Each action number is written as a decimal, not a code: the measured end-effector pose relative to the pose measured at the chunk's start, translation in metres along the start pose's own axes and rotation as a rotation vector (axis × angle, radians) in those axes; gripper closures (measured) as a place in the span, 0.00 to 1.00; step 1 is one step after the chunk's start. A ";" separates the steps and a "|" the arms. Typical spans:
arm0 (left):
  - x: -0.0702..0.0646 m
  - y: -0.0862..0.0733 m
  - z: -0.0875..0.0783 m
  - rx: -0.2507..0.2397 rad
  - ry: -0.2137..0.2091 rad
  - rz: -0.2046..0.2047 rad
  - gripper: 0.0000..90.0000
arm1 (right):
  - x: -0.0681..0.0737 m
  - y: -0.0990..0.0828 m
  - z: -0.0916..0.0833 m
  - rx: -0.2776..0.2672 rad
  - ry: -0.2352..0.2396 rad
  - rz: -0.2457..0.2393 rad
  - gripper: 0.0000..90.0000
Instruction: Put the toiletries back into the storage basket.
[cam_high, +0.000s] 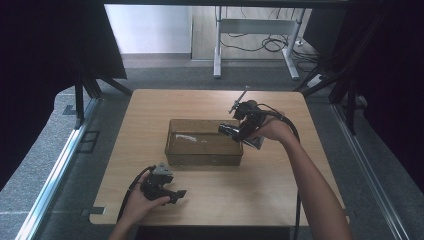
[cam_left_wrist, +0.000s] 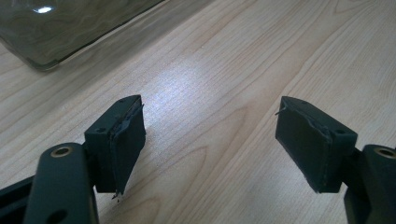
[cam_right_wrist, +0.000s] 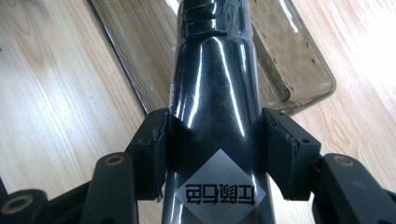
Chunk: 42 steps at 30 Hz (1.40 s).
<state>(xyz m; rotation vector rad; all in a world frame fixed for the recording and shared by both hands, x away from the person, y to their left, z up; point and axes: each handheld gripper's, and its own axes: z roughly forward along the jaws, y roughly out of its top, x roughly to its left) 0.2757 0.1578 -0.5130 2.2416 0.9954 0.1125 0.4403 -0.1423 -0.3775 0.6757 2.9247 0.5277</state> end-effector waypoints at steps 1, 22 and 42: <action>0.000 0.000 0.000 0.001 0.000 0.000 0.27 | -0.001 0.002 0.002 0.001 0.004 -0.010 0.50; 0.000 0.000 -0.001 -0.005 0.000 0.005 0.27 | 0.001 0.024 0.017 0.039 0.014 -0.030 0.50; 0.002 0.000 -0.003 -0.008 0.001 0.004 0.27 | 0.006 0.046 0.035 0.030 0.041 -0.112 0.51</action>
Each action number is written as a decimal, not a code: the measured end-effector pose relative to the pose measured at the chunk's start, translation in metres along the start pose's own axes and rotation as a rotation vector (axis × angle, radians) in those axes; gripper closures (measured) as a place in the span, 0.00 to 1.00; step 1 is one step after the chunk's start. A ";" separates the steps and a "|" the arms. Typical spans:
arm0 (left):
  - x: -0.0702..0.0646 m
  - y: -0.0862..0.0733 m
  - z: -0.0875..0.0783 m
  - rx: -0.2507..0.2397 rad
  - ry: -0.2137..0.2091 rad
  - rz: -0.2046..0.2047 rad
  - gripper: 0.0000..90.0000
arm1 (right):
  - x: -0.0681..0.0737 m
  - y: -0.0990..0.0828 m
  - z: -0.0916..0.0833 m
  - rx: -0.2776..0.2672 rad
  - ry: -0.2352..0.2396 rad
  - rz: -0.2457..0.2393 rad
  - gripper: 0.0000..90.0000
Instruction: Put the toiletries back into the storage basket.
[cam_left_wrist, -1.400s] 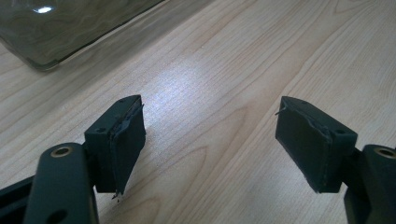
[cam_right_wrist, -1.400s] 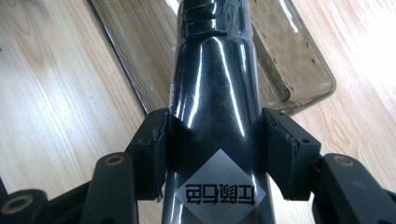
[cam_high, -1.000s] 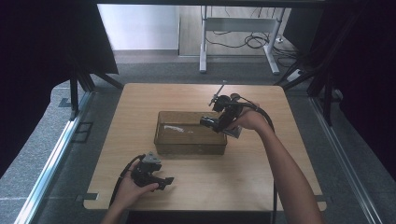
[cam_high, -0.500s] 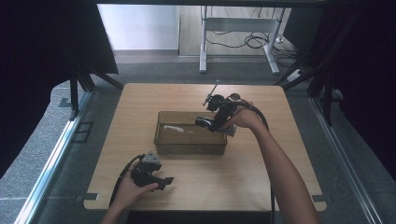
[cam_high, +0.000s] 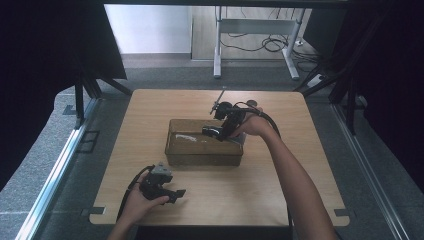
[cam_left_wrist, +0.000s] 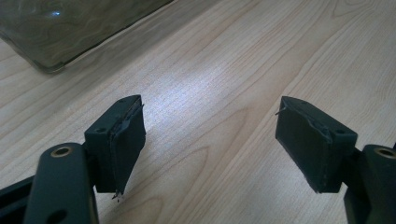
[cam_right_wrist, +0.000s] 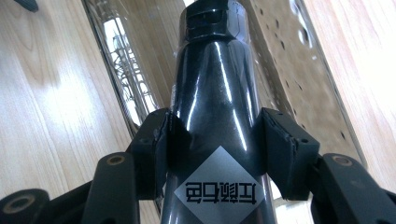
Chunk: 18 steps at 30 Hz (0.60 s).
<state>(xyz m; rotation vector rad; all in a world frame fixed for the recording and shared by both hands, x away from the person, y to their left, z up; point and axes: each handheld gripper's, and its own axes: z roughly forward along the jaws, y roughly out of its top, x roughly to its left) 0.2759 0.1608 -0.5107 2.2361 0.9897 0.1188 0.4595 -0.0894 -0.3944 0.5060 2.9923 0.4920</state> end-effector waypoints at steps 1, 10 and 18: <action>0.000 0.000 0.000 0.000 0.001 0.000 0.27 | 0.000 0.002 0.002 -0.002 0.008 -0.009 0.51; 0.001 0.000 -0.001 0.002 0.003 -0.003 0.27 | 0.002 0.013 0.022 0.003 0.042 -0.052 0.51; 0.002 0.000 -0.001 -0.001 0.001 -0.004 0.27 | 0.002 0.017 0.037 0.019 0.058 -0.066 0.50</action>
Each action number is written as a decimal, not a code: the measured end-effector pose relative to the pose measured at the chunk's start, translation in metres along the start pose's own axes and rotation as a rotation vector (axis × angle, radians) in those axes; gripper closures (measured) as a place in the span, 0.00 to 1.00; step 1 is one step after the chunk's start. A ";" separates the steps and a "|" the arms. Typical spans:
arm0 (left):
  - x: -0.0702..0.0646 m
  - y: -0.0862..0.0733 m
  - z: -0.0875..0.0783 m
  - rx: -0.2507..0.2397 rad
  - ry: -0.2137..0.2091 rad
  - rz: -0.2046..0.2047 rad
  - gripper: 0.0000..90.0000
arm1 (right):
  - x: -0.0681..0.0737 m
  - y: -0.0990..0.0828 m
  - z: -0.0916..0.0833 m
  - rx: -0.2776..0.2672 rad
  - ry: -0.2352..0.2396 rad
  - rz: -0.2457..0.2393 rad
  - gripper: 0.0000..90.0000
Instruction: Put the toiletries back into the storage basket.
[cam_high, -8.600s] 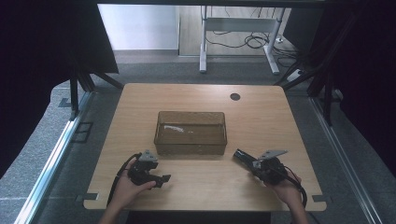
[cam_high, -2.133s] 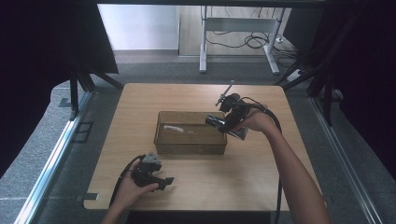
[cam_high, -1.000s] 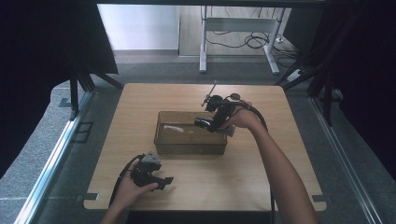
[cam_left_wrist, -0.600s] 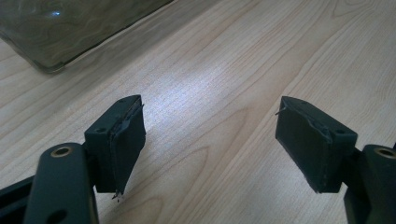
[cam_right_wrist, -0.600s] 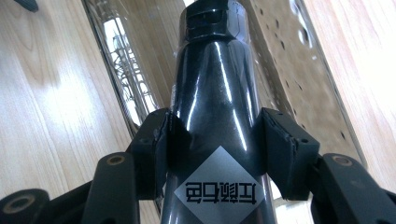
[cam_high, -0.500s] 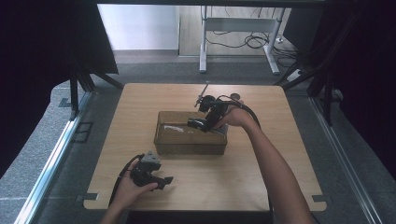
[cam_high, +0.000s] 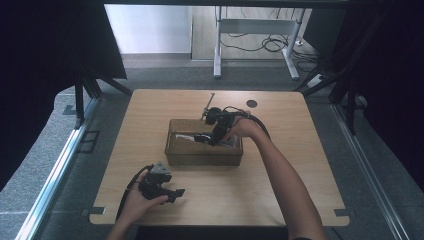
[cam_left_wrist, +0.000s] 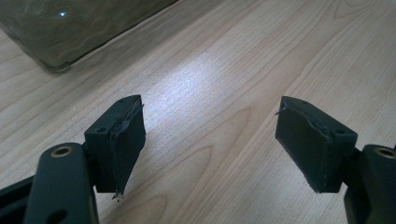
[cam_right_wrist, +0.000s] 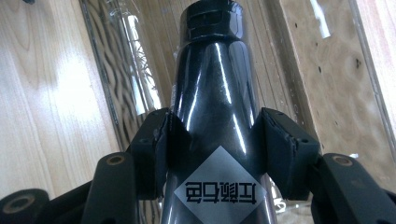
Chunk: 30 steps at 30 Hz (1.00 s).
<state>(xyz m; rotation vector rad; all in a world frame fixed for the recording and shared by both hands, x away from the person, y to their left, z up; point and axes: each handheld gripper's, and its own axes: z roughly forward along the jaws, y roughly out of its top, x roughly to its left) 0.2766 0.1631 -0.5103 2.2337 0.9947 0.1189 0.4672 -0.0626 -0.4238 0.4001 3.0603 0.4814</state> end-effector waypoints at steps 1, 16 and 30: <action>0.000 0.000 0.000 0.001 0.000 0.000 0.27 | -0.001 0.001 0.003 0.001 0.001 0.000 0.50; 0.000 0.000 0.001 0.011 -0.002 0.002 0.27 | -0.009 -0.014 0.033 0.043 0.036 -0.014 0.50; -0.001 0.000 0.002 0.014 -0.002 0.003 0.27 | -0.012 -0.023 0.046 0.051 0.056 -0.027 0.50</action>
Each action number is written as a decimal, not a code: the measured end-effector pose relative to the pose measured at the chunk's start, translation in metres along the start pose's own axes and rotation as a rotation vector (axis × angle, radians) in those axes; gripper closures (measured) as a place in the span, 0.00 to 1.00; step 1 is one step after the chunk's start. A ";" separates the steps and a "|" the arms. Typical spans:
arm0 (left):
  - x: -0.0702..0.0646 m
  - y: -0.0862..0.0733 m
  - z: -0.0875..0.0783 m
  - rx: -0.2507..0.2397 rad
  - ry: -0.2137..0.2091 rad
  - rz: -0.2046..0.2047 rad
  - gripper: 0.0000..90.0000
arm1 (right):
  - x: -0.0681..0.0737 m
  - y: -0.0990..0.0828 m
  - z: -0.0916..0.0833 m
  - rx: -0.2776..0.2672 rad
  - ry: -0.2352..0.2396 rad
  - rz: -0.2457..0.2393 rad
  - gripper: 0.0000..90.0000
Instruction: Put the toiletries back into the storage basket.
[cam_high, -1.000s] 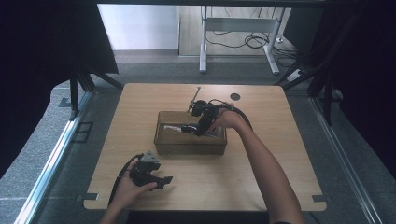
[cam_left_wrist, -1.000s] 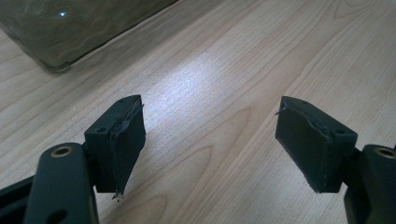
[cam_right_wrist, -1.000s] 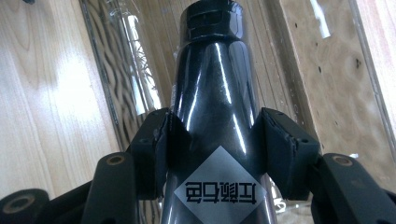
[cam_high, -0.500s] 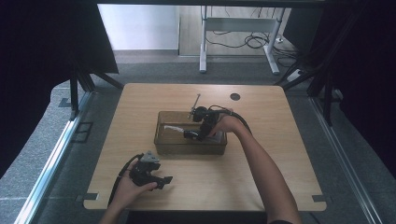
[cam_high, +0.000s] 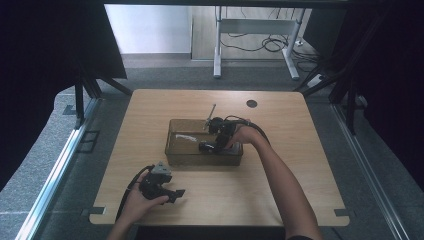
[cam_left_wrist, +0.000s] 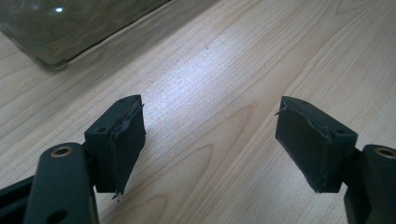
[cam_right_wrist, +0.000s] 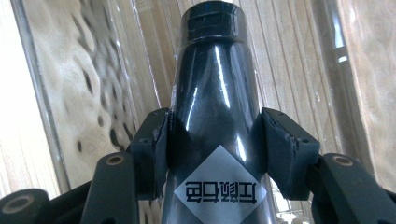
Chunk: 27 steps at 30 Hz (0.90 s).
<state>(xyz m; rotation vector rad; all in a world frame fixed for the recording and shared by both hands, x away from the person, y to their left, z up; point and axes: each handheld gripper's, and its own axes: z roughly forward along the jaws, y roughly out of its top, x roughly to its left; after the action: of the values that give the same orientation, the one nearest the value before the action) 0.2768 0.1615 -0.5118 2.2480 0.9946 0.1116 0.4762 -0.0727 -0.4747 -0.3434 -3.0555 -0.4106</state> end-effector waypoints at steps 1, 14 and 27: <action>0.000 0.000 0.000 0.001 0.001 0.001 0.27 | 0.000 0.000 0.001 0.000 0.002 -0.004 0.50; 0.000 0.000 0.001 0.003 0.001 0.002 0.27 | -0.005 -0.003 0.002 -0.005 0.024 -0.005 0.50; 0.000 0.000 0.001 0.000 0.001 -0.002 0.27 | -0.006 -0.006 0.006 0.002 0.046 -0.029 0.49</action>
<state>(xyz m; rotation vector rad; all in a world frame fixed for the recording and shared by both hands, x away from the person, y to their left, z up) 0.2774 0.1608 -0.5128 2.2469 0.9976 0.1115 0.4803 -0.0785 -0.4821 -0.2864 -3.0190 -0.4109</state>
